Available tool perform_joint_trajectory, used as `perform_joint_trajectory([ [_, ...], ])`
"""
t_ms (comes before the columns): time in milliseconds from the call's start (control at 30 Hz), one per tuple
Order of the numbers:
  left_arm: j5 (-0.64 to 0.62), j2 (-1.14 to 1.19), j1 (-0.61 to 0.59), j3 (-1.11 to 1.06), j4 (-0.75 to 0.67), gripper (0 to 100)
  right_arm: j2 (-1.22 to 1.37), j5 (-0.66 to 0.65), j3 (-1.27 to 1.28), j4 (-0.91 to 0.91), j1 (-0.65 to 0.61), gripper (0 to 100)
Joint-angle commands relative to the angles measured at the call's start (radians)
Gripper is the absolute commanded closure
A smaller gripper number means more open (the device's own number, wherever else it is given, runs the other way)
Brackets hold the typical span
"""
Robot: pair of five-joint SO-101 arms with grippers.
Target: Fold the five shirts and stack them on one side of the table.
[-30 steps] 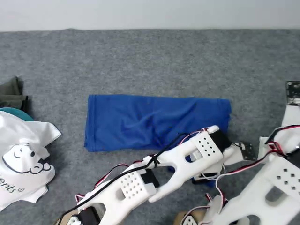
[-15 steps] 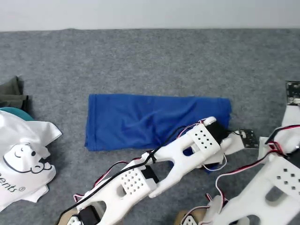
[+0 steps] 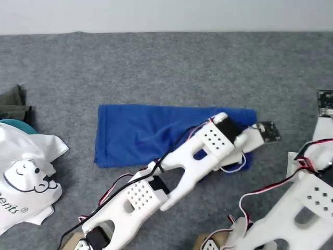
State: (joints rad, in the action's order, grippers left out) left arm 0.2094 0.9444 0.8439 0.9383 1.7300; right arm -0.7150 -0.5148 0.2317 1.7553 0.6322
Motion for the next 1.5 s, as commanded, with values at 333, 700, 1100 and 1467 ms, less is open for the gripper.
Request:
perform_joint_trajectory([
  [333,0.057,-0.086,-0.017,0.137,-0.011,99,-0.013,0.003,-0.005,0.030,0.005,92.6],
  [700,0.063,-0.206,0.052,0.084,0.028,99,-0.013,0.003,-0.005,0.033,0.005,92.6],
  [1100,0.100,-0.321,0.069,-0.147,-0.003,99,-0.022,0.003,0.060,0.025,0.005,92.6],
  [1467,0.117,-0.321,-0.074,-0.234,-0.201,99,-0.024,0.003,0.075,0.031,0.005,92.6],
])
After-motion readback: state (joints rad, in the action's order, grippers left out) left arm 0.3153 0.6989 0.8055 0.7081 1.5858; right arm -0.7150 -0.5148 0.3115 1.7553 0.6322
